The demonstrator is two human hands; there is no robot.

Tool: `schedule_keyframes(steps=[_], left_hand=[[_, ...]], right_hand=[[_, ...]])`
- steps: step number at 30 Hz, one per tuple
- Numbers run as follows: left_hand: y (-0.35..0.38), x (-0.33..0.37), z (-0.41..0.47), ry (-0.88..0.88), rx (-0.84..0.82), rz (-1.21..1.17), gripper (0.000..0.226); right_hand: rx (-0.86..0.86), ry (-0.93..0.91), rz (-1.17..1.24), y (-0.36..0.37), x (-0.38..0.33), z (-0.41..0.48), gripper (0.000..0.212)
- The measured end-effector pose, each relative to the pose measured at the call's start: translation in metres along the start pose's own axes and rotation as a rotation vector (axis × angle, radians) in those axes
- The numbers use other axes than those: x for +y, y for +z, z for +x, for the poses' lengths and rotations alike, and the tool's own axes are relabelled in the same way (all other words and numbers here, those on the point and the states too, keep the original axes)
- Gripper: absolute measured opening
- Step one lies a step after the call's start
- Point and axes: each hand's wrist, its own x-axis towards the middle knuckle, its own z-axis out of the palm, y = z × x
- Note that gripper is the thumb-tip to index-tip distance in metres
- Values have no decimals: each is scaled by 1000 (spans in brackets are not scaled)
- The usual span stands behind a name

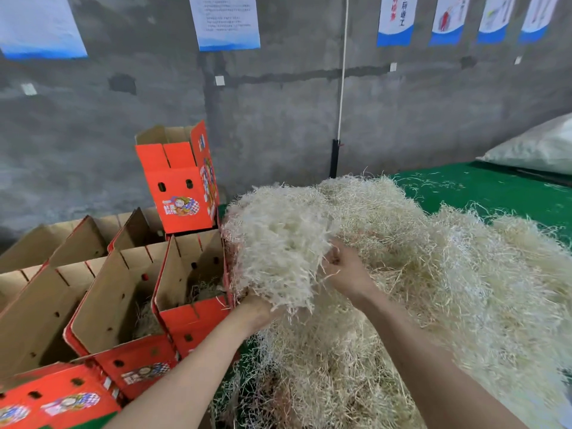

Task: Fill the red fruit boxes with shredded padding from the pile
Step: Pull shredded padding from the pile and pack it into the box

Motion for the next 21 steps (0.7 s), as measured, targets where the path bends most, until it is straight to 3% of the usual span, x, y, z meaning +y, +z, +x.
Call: schedule_keyframes(steps=[2,5,6,8,10,12,14,17,18,21], left_hand=[[3,-1,-4,90,-193,-313,67],[12,18,-7,60,-217,-821,92],[14,24,-5,31,-189,-955,86],[9,33,0,-21,-91,-1122,58],[2,34,3,-12,-19,-1174,28],[-1,33,3,52,-27,-1199,14],[-1,39,-1,99,-74,-1162,40],[-4,50,-4,141,-73,-1136,103],[-7,52,-2,152,-95,-1177,104],[-17,52,2,139,-103,-1245,75]], right_hand=[[125,-138,-135,8,-1,-3,54],[-82,-277,-68,20,0,-13,31],[-163,-277,5,19,-2,-17,27],[-129,-217,147,8,-4,-13,44],[63,-165,83,-9,-3,-5,50],[49,-58,-50,-15,-4,1,57],[-147,42,-167,-6,-3,4,53],[-232,91,-435,6,6,9,16],[-206,78,-535,3,10,11,15],[-154,21,-789,-13,21,13,12]])
